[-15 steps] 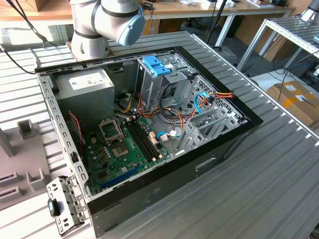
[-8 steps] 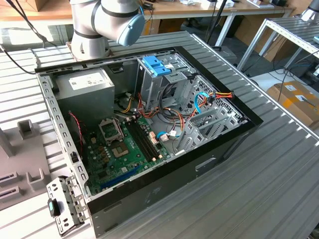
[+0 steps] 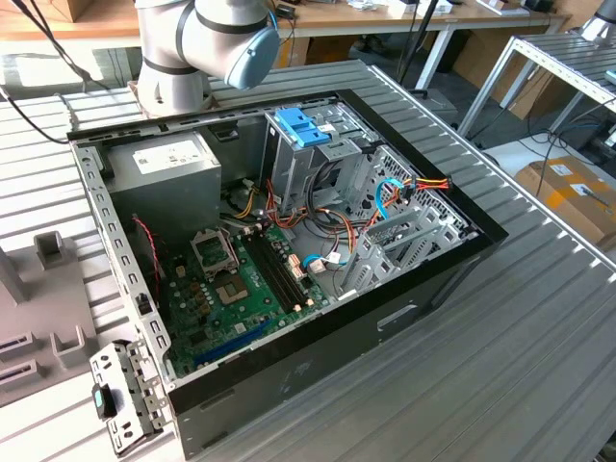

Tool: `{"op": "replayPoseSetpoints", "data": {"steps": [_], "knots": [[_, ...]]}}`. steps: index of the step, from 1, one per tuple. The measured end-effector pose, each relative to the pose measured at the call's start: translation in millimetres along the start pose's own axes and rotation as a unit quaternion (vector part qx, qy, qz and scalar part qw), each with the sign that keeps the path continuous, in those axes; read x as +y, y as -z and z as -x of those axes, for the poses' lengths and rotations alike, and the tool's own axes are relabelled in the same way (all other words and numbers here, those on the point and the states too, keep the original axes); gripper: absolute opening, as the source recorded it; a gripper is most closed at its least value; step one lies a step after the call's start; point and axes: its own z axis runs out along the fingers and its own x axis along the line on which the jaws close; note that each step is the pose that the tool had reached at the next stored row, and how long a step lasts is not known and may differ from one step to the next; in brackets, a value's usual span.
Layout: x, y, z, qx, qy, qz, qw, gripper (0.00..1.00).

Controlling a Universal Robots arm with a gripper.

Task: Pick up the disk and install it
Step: 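Pick up the disk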

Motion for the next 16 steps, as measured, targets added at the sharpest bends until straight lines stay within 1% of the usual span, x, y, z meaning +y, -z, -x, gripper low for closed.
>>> {"op": "replayPoseSetpoints", "data": {"steps": [16], "knots": [[0.1, -2.4, 5.1, -0.0004, 0.000, 0.0000, 1.00000, 0.66]]}}
